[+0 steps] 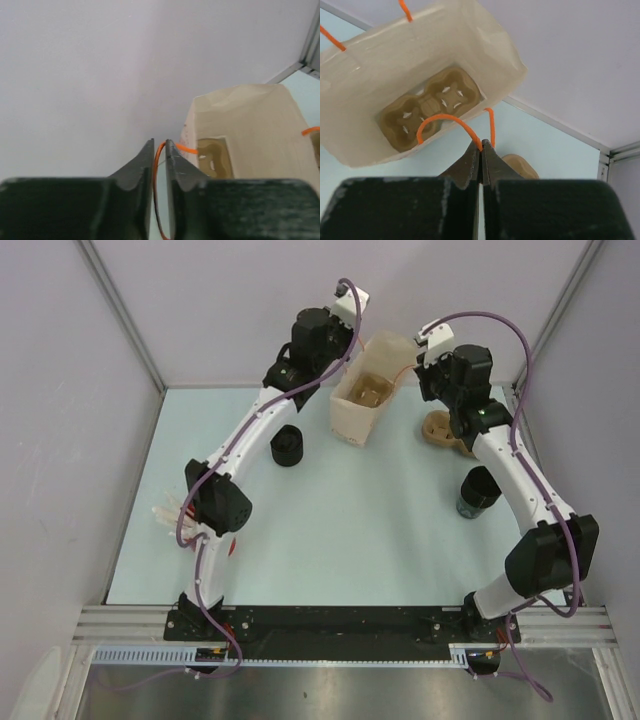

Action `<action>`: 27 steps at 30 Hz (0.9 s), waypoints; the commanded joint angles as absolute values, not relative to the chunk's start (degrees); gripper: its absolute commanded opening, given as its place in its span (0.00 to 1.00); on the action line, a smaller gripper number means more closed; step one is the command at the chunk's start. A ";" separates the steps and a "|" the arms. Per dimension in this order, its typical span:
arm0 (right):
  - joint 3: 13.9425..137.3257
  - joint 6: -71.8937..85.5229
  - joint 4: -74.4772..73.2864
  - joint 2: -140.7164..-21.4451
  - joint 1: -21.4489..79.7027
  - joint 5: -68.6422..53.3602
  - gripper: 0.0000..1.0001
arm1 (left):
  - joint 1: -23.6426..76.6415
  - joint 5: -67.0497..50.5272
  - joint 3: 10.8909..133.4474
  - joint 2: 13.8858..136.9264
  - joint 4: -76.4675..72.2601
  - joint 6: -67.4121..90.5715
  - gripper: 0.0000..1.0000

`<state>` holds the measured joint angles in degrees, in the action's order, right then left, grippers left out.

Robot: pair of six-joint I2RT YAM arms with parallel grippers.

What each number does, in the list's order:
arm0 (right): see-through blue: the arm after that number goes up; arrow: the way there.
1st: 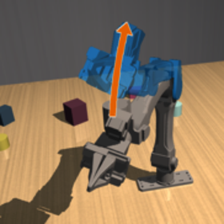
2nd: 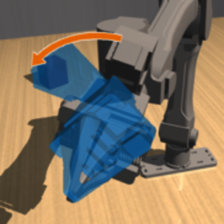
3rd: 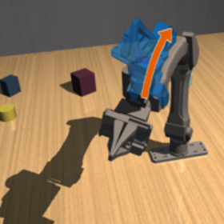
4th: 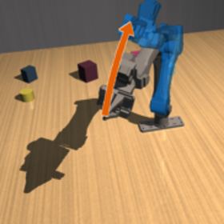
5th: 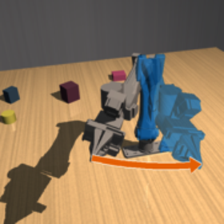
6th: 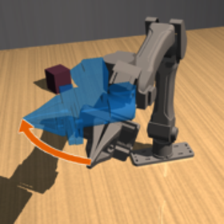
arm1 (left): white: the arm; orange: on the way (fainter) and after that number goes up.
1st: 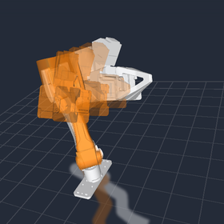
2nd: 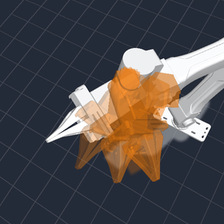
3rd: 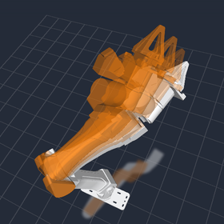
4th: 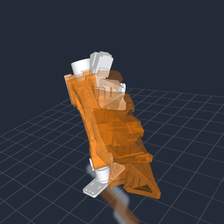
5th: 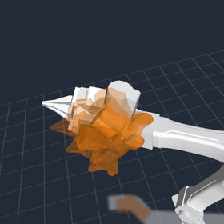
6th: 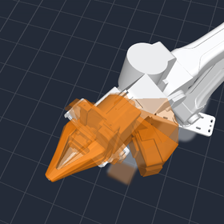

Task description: Pack the takeout coffee

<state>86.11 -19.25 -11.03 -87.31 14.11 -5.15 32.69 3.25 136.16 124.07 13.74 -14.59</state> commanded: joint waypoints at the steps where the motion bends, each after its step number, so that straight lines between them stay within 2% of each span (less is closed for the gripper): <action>1: 89.73 -17.23 -6.86 -89.12 13.97 -4.39 0.02 | 32.52 6.06 139.22 125.68 8.26 -17.23 0.24; 4: 89.91 -16.96 -6.50 -89.65 13.98 -4.31 0.05 | 32.52 6.33 139.13 126.38 7.65 -17.49 0.32; 8: 90.44 -17.23 -6.24 -90.35 13.89 -3.52 0.13 | 32.34 7.73 139.04 126.74 6.42 -17.75 0.54; 10: 91.22 -17.67 -6.24 -90.53 13.97 -2.82 0.26 | 32.34 7.91 138.96 126.74 6.07 -17.49 0.67; 12: 91.84 -18.02 -6.33 -90.62 13.97 -2.11 0.44 | 32.43 8.17 138.96 126.56 5.89 -17.23 0.71; 15: 93.60 -18.54 -7.21 -90.53 13.97 -1.49 0.63 | 32.43 8.44 138.87 125.77 5.98 -16.79 0.80; 17: 95.09 -18.63 -8.43 -90.26 13.98 -1.41 0.72 | 32.43 8.44 138.78 124.81 7.11 -16.17 0.90; 18: 95.62 -18.63 -8.79 -89.74 13.97 -1.32 0.78 | 32.34 8.61 138.69 124.20 7.64 -15.91 0.92; 20: 96.76 -18.72 -9.66 -88.86 13.97 -1.41 0.85 | 32.43 8.79 138.43 122.18 10.19 -15.38 0.97; 21: 97.03 -18.72 -10.10 -87.73 13.97 -1.41 0.95 | 32.34 8.96 138.08 121.39 10.89 -15.12 0.99; 23: 98.34 -18.81 -10.98 -86.49 13.97 -1.14 1.00 | 32.43 9.40 135.02 117.54 13.09 -14.94 0.99; 27: 98.79 -18.63 -14.14 -81.93 13.28 -0.79 1.00 | 31.99 10.72 127.98 109.72 17.30 -15.12 0.99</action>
